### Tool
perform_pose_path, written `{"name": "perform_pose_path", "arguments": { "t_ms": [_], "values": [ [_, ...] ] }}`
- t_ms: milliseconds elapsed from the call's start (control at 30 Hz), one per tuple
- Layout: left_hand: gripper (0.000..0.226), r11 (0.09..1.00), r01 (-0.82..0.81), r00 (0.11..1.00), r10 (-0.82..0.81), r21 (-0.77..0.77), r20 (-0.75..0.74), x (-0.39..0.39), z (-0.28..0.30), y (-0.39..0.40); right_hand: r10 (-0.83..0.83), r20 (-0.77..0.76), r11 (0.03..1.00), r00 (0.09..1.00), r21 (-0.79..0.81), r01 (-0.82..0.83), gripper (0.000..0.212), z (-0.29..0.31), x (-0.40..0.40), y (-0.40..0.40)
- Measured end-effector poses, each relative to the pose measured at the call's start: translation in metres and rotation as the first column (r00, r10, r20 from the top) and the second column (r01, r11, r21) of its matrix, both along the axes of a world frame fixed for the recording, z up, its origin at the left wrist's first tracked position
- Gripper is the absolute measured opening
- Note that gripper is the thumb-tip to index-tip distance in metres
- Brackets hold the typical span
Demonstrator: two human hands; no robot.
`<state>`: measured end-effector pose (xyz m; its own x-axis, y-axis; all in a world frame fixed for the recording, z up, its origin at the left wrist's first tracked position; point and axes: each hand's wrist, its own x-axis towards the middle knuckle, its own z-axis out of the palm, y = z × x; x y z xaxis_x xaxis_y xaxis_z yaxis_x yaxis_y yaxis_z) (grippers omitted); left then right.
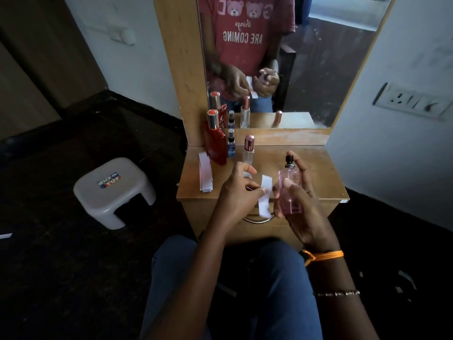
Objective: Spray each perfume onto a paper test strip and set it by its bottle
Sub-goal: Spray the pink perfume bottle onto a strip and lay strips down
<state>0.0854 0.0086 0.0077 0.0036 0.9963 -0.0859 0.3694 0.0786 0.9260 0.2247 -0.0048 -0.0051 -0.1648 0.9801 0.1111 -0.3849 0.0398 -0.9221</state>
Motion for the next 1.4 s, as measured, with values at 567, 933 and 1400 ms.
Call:
{"name": "perform_pose_path", "arguments": {
  "t_ms": [567, 933, 1400],
  "values": [
    [0.013, 0.977, -0.212, 0.960, 0.212, -0.019, 0.182, -0.006, 0.011, -0.008, 0.025, -0.168, 0.995, 0.986, -0.093, -0.041, 0.040, -0.011, -0.006, 0.003],
    [0.025, 0.971, -0.146, 0.953, 0.190, -0.190, 0.235, -0.015, 0.010, -0.007, -0.319, 0.487, 0.932, 0.813, 0.319, 0.174, 0.046, -0.011, -0.007, 0.005],
    [0.025, 0.959, -0.058, 0.925, 0.156, -0.276, 0.346, -0.013, 0.009, -0.009, -0.590, 0.780, 0.804, 0.210, 0.592, 0.056, 0.055, -0.017, -0.013, 0.008]
  ]
}}
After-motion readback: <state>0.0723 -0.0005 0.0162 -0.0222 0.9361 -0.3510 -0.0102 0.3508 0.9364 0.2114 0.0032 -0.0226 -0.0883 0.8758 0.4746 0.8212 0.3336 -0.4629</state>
